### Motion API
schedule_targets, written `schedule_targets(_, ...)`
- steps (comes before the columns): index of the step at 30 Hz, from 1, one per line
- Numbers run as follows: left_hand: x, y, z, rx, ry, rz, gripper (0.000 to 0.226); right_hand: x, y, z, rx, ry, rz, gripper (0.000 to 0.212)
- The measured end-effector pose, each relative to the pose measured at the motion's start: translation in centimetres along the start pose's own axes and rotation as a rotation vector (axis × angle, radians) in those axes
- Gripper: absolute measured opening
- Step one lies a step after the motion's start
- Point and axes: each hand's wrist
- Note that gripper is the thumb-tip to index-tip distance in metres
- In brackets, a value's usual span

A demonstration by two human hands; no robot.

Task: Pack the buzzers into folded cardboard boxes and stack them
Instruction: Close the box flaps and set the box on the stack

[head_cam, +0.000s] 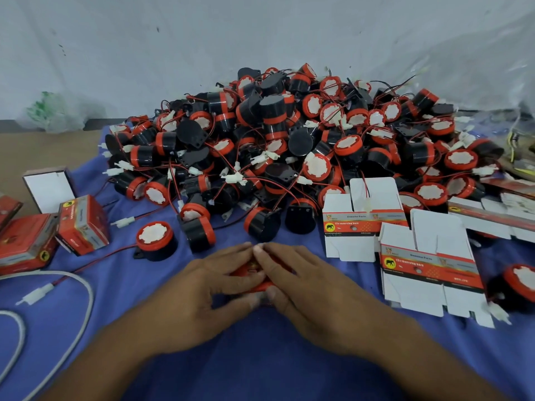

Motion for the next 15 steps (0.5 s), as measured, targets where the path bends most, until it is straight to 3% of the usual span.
schedule_targets(8, 0.5, 0.3, 0.3, 0.011, -0.128, -0.051, 0.04, 1.5, 0.3, -0.8, 0.019, -0.029, 0.049, 0.08)
schedule_targets(13, 0.8, -0.1, 0.4, -0.01, -0.127, -0.146, 0.046, 1.5, -0.6, -1.9, 0.061, -0.487, -0.197, 0.05)
schedule_targets(15, 0.8, 0.0, 0.4, -0.073, -0.079, -0.111, 0.064, 1.4, -0.9, -2.1, 0.086, -0.629, -0.341, 0.037)
Point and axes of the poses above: each hand's wrist, its own y-axis away from the middle knuckle, its own x-axis out of the palm, z = x × y, and after that the axes turned 13 degrees about -y, right-handed
